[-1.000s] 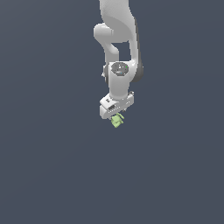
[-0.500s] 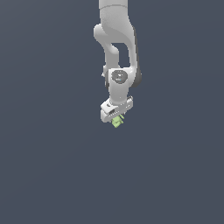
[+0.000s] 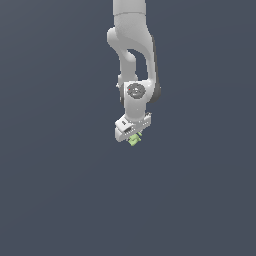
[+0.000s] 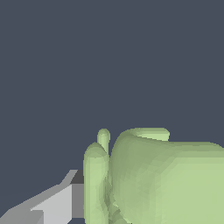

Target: Pick up the object and move it to a goal position.

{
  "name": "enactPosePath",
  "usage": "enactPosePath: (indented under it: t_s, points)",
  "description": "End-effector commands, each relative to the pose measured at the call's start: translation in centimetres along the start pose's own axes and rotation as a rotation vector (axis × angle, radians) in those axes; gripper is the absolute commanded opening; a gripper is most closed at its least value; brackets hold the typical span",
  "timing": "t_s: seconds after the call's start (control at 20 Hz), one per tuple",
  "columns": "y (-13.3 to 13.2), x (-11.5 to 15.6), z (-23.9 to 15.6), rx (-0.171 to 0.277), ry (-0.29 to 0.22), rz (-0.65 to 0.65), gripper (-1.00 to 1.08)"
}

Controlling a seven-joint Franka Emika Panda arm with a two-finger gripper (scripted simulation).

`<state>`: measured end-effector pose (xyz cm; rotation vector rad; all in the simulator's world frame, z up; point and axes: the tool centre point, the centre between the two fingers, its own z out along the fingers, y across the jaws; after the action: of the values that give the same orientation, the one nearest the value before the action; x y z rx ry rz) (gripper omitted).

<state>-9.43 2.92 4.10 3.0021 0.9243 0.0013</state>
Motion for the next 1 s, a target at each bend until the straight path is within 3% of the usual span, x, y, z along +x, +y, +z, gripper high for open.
enactPosePath:
  t_s: [0.0,0.5,0.95]
  points:
    - [-0.1,0.0,0.1,0.001,-0.001,-0.001,-1.00]
    - [0.5,0.2,-0.2,-0.007,0.012,-0.003,-1.00]
    - [4.9,1.9,-2.4,-0.072,0.128,-0.025,-1.00]
